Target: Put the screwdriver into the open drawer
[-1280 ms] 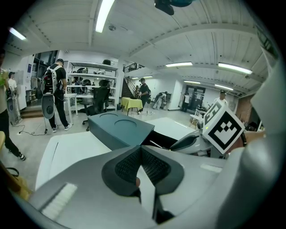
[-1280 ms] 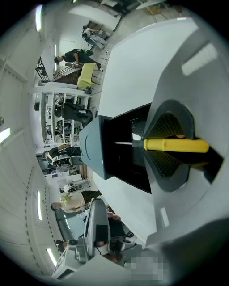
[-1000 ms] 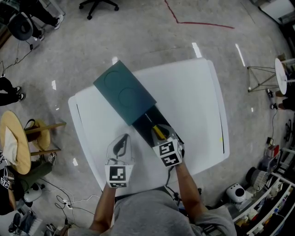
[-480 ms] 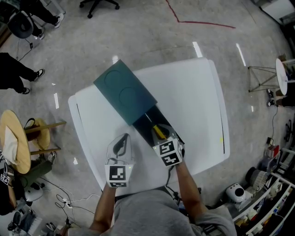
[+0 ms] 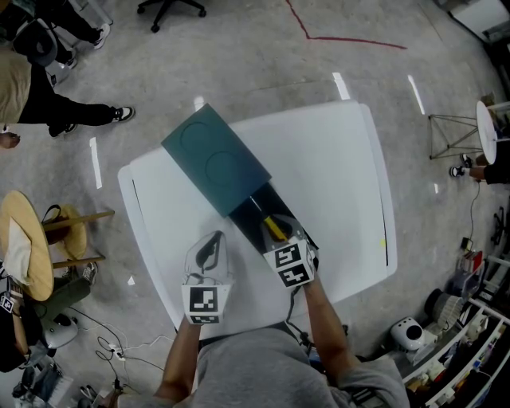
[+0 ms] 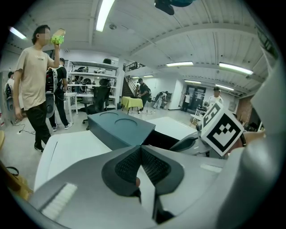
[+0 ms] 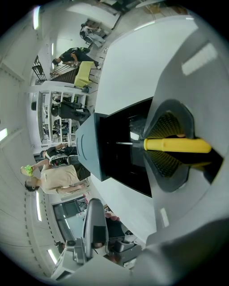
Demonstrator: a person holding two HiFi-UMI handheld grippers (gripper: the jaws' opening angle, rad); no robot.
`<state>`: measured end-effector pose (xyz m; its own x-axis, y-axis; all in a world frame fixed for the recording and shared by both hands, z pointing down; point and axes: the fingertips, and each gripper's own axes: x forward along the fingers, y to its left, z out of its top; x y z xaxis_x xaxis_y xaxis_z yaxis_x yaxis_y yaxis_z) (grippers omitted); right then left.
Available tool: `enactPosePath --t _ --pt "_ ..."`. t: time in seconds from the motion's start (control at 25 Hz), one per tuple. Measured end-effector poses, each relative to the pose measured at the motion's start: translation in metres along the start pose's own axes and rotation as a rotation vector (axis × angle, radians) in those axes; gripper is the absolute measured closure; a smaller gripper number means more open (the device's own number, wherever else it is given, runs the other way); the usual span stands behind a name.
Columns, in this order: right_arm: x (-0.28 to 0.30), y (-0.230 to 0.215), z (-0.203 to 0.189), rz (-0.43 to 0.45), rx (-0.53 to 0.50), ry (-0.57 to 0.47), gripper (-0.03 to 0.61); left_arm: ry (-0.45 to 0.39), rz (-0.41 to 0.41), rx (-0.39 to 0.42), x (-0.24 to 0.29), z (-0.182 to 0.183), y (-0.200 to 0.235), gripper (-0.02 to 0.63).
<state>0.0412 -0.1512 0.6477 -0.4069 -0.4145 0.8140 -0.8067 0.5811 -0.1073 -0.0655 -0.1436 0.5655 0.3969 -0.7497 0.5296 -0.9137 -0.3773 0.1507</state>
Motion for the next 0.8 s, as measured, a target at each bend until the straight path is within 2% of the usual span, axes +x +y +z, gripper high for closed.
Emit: enactPosePath --t 0.2,0.48,0.8 --pt "0.002 0.004 0.001 0.001 -0.007 -0.010 0.480 -0.005 -0.002 -0.001 -0.002 -0.001 0.002 0.603" --pt "-0.004 0.009 0.009 0.006 -0.013 -0.033 0.420 -0.022 -0.001 0.002 -0.007 0.005 0.002 0.603" --pt "-0.023 0.010 0.016 -0.025 -0.024 -0.070 0.420 -0.053 -0.005 0.019 -0.020 0.014 -0.003 0.603"
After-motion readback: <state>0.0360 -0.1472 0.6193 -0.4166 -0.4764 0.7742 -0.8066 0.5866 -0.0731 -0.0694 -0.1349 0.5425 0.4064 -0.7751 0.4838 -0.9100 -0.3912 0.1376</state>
